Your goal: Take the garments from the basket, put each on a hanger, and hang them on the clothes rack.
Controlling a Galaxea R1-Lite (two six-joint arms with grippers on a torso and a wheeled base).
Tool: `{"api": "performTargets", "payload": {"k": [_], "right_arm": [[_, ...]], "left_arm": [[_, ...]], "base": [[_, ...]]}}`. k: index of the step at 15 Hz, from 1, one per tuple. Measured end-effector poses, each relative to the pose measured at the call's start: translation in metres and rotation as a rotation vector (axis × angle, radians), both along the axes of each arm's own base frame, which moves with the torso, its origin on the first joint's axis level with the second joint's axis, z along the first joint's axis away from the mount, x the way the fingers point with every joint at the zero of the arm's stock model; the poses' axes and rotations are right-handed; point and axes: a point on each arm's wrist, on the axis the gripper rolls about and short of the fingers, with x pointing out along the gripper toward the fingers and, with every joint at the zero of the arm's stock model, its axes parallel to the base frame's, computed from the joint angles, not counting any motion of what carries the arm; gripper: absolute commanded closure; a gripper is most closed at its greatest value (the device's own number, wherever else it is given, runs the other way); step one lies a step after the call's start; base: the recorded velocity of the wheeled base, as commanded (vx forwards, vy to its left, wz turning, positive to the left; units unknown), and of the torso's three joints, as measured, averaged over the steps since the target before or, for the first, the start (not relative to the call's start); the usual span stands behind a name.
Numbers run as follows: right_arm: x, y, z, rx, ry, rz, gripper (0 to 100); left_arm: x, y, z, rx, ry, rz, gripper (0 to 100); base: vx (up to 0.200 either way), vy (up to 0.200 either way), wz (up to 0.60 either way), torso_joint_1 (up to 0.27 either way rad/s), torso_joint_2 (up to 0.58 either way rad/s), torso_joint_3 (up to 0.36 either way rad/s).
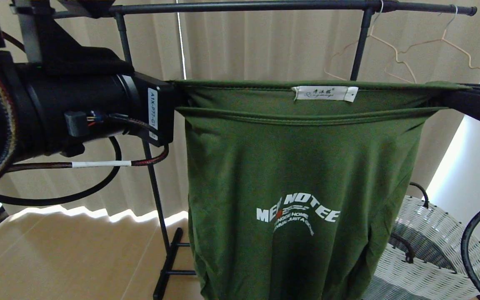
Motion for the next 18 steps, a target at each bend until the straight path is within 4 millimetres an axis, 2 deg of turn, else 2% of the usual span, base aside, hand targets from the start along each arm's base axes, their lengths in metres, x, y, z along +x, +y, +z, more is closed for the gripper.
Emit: {"api": "performTargets", "payload": {"k": [5, 9, 14, 18], "right_arm": [[-0.006, -0.002, -0.012, -0.010, 0.024, 0.006, 0], [-0.014, -0.004, -0.013, -0.002, 0.018, 0.068, 0], [-0.028, -0.008, -0.008, 0.013, -0.019, 0.116, 0], [-0.042, -0.012, -0.009, 0.034, -0.030, 0.219, 0]], "left_arm": [[0.002, 0.002, -0.002, 0.018, -0.002, 0.103, 100], [0.007, 0.003, -0.005, 0.037, -0.004, 0.223, 100], [0.017, 0.001, -0.006, 0.044, 0.001, 0.246, 100], [0.030, 0.005, -0.011, 0.052, 0.012, 0.293, 100]], "base": [[0.000, 0.000, 0.00, 0.000, 0.00, 0.000], [0.000, 0.000, 0.00, 0.000, 0.00, 0.000], [0.000, 0.000, 0.00, 0.000, 0.00, 0.000], [0.000, 0.000, 0.00, 0.000, 0.00, 0.000]]}}
